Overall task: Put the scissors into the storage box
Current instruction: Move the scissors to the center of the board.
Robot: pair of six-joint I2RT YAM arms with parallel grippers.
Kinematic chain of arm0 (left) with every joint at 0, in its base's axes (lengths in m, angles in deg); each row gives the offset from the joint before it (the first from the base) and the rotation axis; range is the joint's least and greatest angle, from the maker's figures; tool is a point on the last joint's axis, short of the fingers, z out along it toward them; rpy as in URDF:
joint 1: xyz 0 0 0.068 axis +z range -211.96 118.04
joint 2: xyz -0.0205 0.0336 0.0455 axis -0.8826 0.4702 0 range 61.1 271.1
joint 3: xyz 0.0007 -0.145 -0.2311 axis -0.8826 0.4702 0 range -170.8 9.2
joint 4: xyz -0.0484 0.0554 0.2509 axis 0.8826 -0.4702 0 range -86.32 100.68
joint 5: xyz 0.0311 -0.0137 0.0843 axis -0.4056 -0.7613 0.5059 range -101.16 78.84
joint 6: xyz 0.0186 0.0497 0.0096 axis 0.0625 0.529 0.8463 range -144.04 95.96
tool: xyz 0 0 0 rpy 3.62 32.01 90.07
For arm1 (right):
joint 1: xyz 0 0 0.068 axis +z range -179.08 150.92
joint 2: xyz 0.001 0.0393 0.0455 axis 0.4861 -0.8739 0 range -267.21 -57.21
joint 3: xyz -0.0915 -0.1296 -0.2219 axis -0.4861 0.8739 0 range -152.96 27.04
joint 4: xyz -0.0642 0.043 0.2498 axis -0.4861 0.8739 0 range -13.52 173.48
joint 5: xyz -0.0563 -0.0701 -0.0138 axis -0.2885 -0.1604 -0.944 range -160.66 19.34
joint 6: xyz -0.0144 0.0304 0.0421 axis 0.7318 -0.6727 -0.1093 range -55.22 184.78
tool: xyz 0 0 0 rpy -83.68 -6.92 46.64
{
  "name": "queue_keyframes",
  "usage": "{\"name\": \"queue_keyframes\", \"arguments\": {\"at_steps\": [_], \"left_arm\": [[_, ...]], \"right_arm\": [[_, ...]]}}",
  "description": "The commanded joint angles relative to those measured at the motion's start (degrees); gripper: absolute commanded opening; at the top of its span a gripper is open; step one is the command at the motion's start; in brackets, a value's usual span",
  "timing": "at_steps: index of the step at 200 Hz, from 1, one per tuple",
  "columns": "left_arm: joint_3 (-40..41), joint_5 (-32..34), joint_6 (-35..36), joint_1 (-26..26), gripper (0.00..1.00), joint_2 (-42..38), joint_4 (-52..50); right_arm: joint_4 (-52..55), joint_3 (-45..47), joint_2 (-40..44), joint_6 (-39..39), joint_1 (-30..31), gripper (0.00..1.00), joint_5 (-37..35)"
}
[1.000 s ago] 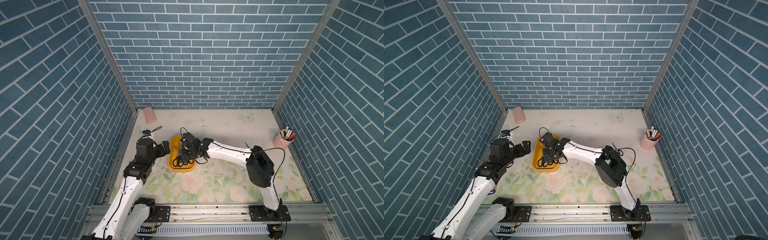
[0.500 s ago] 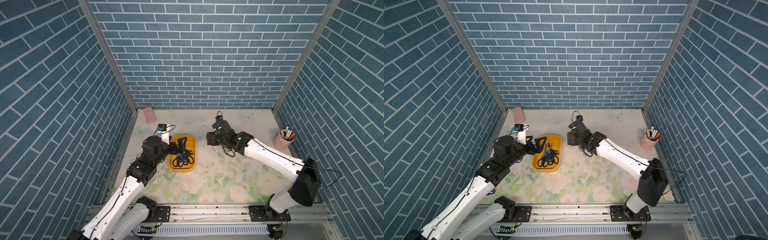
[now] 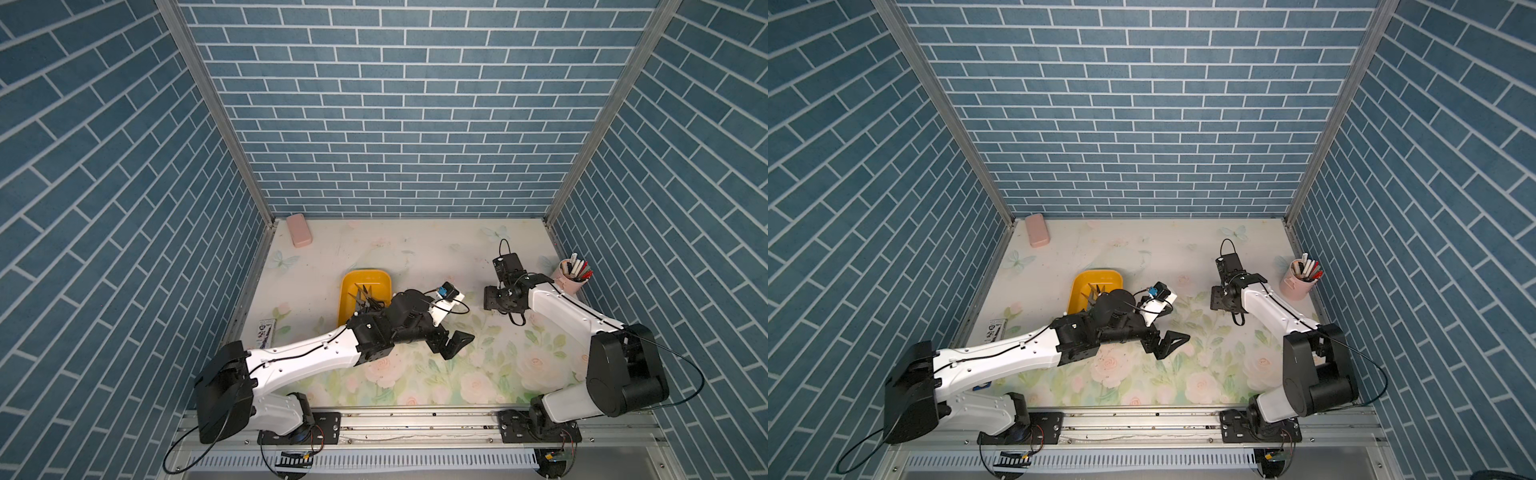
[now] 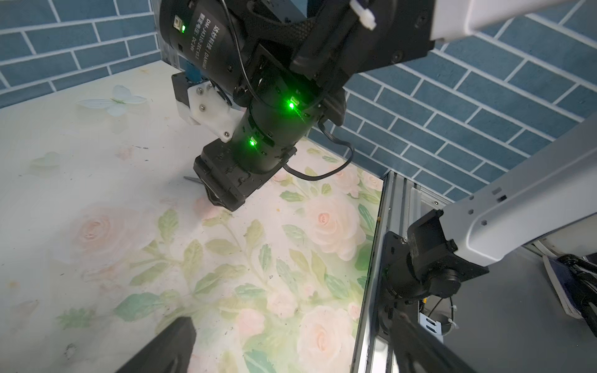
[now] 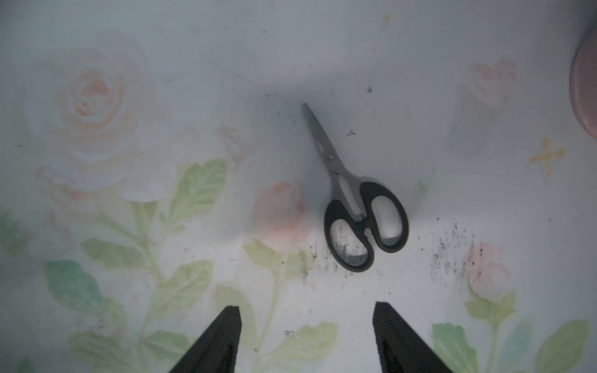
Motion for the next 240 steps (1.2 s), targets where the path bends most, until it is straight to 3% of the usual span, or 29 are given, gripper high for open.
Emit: {"name": "queue_keyframes", "arguments": {"at_steps": [1,48,124,192,240], "left_arm": [[-2.33,0.32,1.24,-0.32,1.00,0.32,1.72],[-2.77,5.90,3.70,-0.34,1.00,-0.77,-4.35],[-1.27,7.98,3.74,-0.33,1.00,-1.56,-4.42],[-1.26,8.85,3.92,-0.32,1.00,-2.73,-5.11],[-0.45,11.73,4.07,-0.19,1.00,-4.36,-5.14]], "right_arm": [[-1.57,0.71,-2.35,4.84,-2.11,0.67,3.11],[-3.42,0.53,-8.08,7.39,-5.59,0.58,2.51],[-1.90,-3.20,-7.45,10.67,-6.05,0.52,1.46],[-3.20,-5.36,-15.56,12.36,-6.97,0.41,1.62],[-3.20,-3.26,-16.29,12.15,-6.95,0.36,1.56]]}}
